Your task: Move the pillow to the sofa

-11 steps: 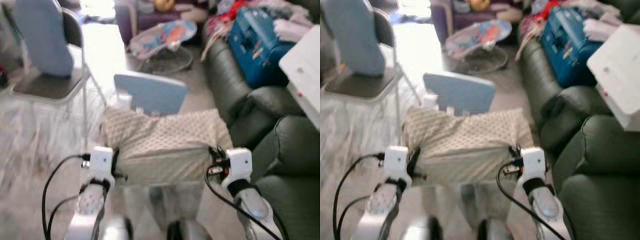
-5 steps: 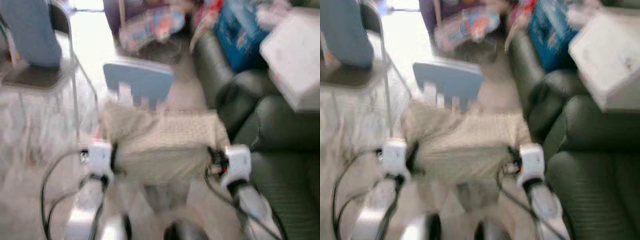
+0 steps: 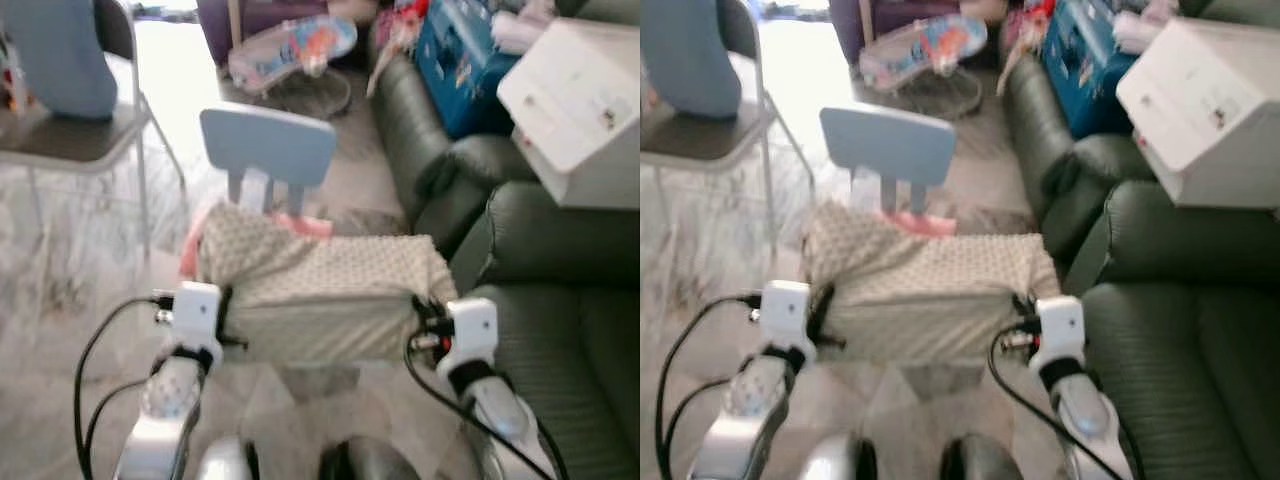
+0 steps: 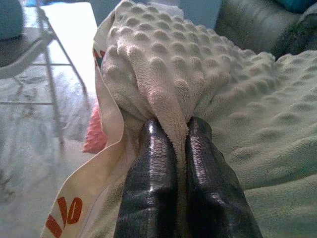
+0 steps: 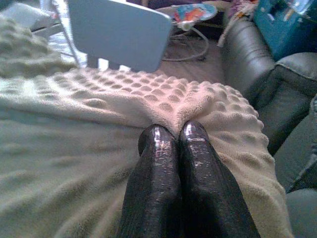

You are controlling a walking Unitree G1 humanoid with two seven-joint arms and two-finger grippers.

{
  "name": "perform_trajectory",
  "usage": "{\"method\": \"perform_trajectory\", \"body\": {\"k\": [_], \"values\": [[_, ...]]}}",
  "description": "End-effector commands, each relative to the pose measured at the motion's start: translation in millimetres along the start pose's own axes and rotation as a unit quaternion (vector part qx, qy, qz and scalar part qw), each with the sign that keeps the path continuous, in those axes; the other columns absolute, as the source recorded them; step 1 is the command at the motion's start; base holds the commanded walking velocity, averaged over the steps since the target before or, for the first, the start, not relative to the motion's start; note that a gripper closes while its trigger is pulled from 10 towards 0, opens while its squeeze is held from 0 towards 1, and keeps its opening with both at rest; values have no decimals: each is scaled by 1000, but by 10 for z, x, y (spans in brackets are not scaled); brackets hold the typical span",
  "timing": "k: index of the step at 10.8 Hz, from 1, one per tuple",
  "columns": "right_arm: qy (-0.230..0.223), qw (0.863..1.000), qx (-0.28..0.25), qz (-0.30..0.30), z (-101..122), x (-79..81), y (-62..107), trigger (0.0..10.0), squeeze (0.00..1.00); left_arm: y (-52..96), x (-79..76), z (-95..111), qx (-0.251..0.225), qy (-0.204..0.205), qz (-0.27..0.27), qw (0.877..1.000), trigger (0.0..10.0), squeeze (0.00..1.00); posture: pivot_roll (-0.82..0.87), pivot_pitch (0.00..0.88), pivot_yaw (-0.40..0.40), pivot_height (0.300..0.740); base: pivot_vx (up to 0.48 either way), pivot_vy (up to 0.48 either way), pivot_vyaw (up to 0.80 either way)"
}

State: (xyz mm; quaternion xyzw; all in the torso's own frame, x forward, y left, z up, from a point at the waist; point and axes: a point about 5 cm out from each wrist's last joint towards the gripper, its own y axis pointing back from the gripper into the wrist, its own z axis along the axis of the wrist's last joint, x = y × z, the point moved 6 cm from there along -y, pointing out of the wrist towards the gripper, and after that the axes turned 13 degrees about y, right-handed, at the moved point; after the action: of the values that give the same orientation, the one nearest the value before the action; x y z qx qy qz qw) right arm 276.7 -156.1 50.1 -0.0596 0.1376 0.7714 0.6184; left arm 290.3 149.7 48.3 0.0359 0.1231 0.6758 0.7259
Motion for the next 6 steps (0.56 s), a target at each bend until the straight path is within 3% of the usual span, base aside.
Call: {"method": "perform_trajectory", "body": {"k": [1, 5, 6], "values": [[8, 1000, 2, -22, -5, -135, 26, 10000, 0, 11, 10, 20, -3, 2, 3, 1000, 10000, 0, -42, 96, -45, 740, -304, 0, 0], [8, 1000, 4, -22, -7, -125, 27, 10000, 0, 16, 6, 26, -4, 4, 1, 1000, 10000, 0, -42, 97, -44, 740, -299, 0, 0], [8, 1000, 6, -22, -19, -120, 34, 10000, 0, 16, 10, 39, -7, 8, 1, 1000, 10000, 0, -41, 99, -45, 740, 0, 0, 0]]}}
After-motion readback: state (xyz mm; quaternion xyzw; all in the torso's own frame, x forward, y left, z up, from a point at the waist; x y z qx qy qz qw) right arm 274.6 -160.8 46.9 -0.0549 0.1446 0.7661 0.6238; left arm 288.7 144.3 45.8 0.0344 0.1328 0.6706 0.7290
